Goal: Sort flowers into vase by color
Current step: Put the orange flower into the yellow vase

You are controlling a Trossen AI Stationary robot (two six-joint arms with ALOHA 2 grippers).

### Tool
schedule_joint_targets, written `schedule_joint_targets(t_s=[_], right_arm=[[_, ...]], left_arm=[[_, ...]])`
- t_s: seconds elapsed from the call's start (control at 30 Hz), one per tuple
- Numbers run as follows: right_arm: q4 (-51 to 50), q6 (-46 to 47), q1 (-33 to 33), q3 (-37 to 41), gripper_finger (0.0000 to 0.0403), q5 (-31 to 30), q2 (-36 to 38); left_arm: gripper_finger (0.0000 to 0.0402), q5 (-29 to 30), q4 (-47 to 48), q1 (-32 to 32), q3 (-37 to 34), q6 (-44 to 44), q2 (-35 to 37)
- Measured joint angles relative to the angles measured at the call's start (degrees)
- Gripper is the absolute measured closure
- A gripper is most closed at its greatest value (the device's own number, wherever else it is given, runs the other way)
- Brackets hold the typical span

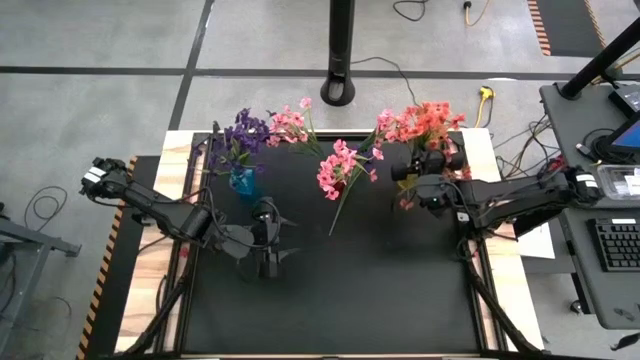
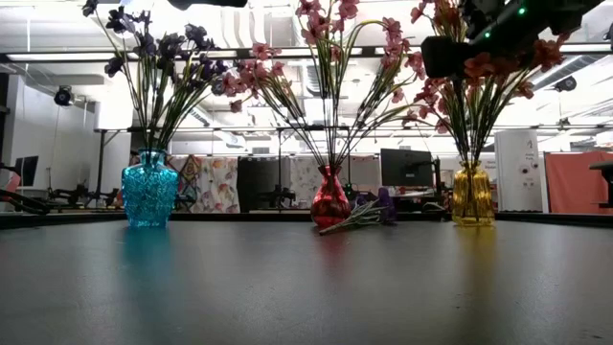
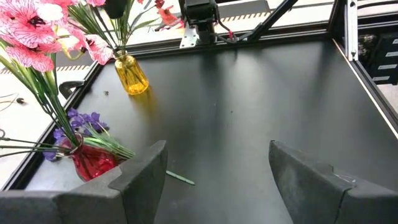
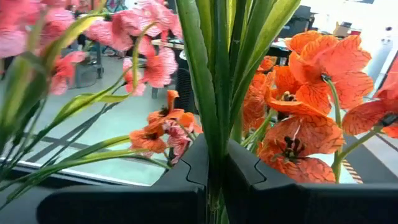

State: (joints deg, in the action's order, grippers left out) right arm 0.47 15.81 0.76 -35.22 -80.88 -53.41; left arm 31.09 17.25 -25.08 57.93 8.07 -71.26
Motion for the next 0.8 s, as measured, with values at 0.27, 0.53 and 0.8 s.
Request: schedule_joint_targets(t_s=[0.27, 0.53, 0.8], right_arm=[[0.1, 1.3, 3.2, 0.0, 0.0385, 2.2, -0.8], [0.1, 1.7, 5.1, 0.4, 0.0385, 3.4, -1.2], [0.0, 4.2, 5.3, 2.0, 0.0385, 5.0, -1.2]], left_arm=[[0.0139, 0.0, -0.1, 0.0, -0.4, 0.0, 0.0], [0.0139, 0.0, 0.0, 0.0, -0.5, 0.0, 0.0], [0.0139, 0.0, 0.1, 0.0, -0.5, 0.0, 0.0]])
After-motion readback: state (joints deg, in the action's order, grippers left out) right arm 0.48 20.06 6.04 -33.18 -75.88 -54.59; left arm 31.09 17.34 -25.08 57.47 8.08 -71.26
